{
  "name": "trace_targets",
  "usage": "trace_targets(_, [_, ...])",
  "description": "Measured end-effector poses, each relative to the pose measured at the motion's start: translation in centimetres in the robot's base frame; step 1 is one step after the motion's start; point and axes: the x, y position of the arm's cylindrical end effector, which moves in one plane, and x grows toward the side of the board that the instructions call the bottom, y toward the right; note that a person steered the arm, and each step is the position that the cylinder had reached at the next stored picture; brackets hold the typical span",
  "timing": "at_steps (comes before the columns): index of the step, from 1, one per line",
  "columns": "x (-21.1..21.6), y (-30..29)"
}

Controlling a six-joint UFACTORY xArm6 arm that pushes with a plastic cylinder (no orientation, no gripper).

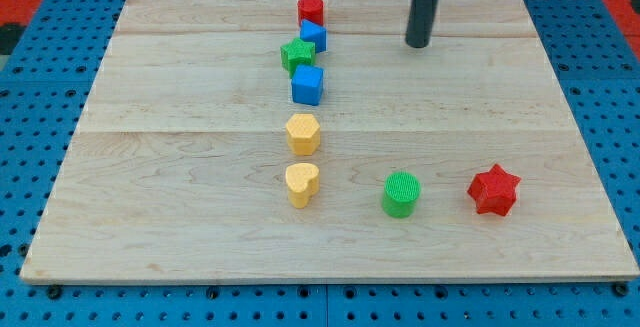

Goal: Move your arm to the top right

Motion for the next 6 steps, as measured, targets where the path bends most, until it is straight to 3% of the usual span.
trace_targets(3, [-1.0,0.9])
trace_targets(5, [-5.0,5.5])
trace_targets(6, [-9.4,7.8])
